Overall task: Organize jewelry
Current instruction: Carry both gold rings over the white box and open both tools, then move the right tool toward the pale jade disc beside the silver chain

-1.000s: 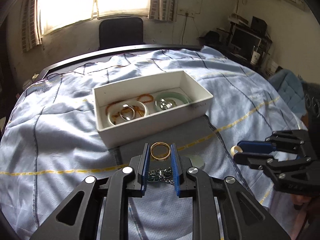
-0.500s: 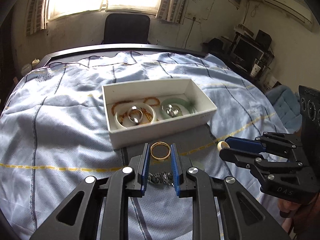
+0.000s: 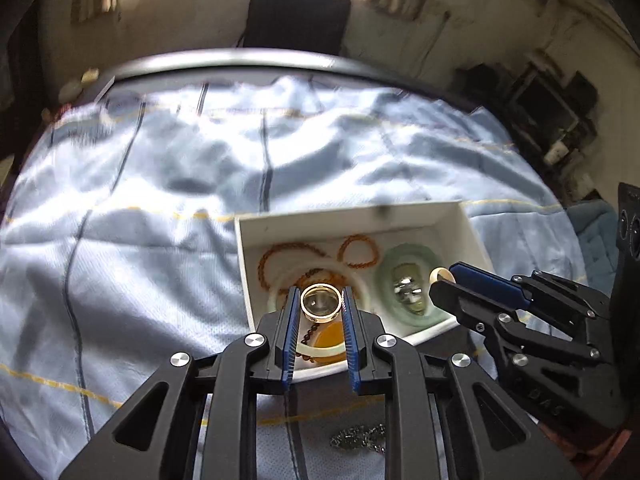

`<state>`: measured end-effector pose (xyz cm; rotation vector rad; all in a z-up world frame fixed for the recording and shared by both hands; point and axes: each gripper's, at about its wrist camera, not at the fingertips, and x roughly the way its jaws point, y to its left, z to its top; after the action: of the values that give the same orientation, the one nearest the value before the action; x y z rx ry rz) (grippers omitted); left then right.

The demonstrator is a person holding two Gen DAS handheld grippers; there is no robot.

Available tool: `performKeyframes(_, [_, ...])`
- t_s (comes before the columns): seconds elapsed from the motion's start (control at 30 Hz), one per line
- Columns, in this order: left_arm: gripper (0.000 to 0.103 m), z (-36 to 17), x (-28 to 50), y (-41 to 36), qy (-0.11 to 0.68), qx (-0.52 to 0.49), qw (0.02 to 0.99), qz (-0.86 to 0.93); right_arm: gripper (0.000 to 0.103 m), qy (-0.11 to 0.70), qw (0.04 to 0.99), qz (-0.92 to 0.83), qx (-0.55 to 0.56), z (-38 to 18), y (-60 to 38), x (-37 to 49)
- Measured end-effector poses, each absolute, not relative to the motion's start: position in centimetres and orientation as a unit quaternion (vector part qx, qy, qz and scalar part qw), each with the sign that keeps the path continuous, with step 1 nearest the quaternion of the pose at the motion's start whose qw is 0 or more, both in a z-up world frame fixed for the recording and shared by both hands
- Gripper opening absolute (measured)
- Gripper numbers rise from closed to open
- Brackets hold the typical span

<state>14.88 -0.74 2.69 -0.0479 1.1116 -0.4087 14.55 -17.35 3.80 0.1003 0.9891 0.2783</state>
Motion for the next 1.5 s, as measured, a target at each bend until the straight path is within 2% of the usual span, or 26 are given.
performKeyframes(0.17, [0.021,1.1,15.3,-1.2,0.545,-0.021,0.815,-0.196,0.022,0.489,0.861,0.132,0.044,2.2,-17.2,15.6])
performKeyframes(0.23, [0.022,1.3,15.4,-1.3,0.543,-0.016,0.818,-0.19,0.03,0.484,0.864,0.131,0.044,2.3,-17.3,15.6])
performKeyframes(0.3, [0.037,1.6,15.4,-1.3,0.537,-0.019,0.822,-0.191,0.032,0.476,0.869,0.126,0.04,2.5,-17.4,15.6])
performKeyframes(0.4, [0.042,2.2,15.2,-1.6,0.526,-0.011,0.829,-0.189,0.032,0.47,0.873,0.125,0.038,2.8,-17.6,15.5])
performKeyframes(0.6, [0.043,3.8,13.6,-1.3,0.495,-0.003,0.848,-0.188,0.033,0.455,0.879,0.131,0.052,4.0,-18.6,13.4])
performKeyframes(0.77, [0.042,4.6,10.7,-0.7,0.468,0.013,0.863,-0.19,0.038,0.441,0.881,0.16,0.056,4.9,-18.9,9.7])
performKeyframes(1.03, [0.042,2.4,5.8,1.2,0.472,-0.006,0.865,-0.169,0.04,0.444,0.872,0.202,0.043,2.9,-18.2,3.9])
performKeyframes(1.23, [0.042,-0.3,6.1,3.1,0.486,-0.031,0.862,-0.139,0.04,0.461,0.866,0.192,-0.017,0.5,-17.0,3.9])
performKeyframes(1.5, [0.042,-0.5,6.2,4.1,0.481,-0.032,0.866,-0.135,0.04,0.458,0.862,0.205,-0.069,0.0,-14.0,5.8])
